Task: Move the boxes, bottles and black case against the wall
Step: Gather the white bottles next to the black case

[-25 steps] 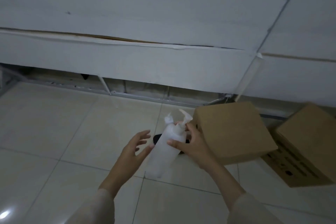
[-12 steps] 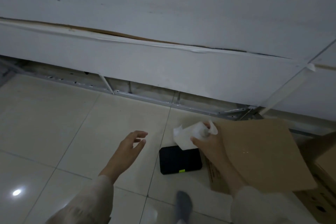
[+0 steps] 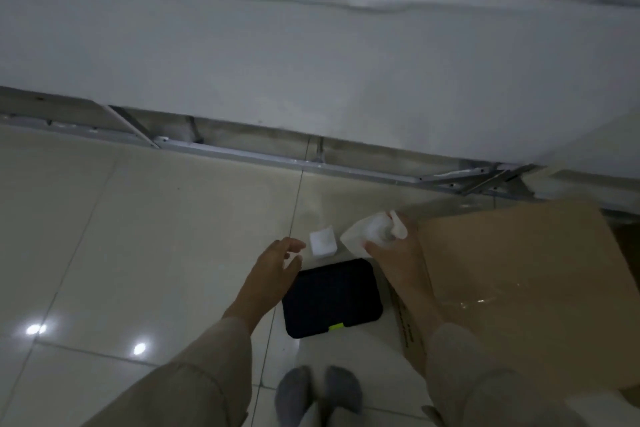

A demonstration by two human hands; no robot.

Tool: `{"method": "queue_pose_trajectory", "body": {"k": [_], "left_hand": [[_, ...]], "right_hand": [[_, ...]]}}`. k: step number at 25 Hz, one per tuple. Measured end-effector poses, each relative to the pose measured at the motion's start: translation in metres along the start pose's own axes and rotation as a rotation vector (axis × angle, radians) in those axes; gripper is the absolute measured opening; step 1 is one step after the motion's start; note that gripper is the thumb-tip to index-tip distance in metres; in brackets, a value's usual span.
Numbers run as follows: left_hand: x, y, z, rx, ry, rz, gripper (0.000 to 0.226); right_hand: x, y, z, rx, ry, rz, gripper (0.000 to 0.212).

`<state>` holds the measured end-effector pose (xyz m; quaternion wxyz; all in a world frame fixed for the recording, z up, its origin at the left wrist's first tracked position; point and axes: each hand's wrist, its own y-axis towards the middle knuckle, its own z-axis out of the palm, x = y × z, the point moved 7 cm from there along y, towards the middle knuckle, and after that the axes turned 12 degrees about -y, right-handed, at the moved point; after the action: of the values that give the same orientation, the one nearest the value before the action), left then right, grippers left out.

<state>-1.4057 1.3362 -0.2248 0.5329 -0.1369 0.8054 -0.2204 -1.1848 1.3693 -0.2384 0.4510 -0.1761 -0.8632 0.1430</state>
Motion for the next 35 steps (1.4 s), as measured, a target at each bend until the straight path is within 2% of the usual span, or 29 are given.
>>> {"method": "queue_pose_trajectory", "body": {"k": [4, 9, 17, 20, 25, 27, 30, 34, 35], "left_hand": [[0.060, 0.048, 0.023, 0.038, 0.043, -0.045, 0.027], [0.118, 0.084, 0.030, 0.032, 0.079, -0.107, 0.026], [0.141, 0.090, 0.034, 0.036, 0.101, -0.138, 0.027], [0.126, 0.084, 0.029, 0.045, 0.090, -0.133, 0.027], [0.054, 0.064, 0.012, 0.058, 0.086, -0.078, 0.026], [0.007, 0.054, 0.001, 0.061, 0.089, -0.039, 0.026], [-0.090, 0.024, -0.019, 0.079, 0.126, 0.092, 0.026], [-0.218, -0.003, -0.041, 0.063, 0.171, 0.260, 0.024], [-0.281, -0.037, -0.039, 0.095, 0.184, 0.352, 0.024]], "right_hand": [[-0.055, 0.039, 0.042, 0.025, -0.019, 0.033, 0.065], [-0.090, 0.077, 0.078, 0.022, -0.158, -0.028, 0.053], [-0.116, 0.087, 0.115, 0.105, -0.233, -0.043, 0.073], [-0.107, 0.069, 0.103, 0.122, -0.151, 0.046, 0.087], [-0.071, 0.025, 0.052, 0.107, -0.061, 0.187, 0.081], [-0.043, 0.012, 0.019, 0.102, 0.007, 0.179, 0.068], [0.016, -0.020, -0.047, 0.106, 0.060, 0.194, 0.050], [0.100, -0.043, -0.138, 0.070, -0.013, 0.065, 0.035], [0.136, -0.072, -0.194, 0.009, -0.006, -0.005, 0.033]]}}
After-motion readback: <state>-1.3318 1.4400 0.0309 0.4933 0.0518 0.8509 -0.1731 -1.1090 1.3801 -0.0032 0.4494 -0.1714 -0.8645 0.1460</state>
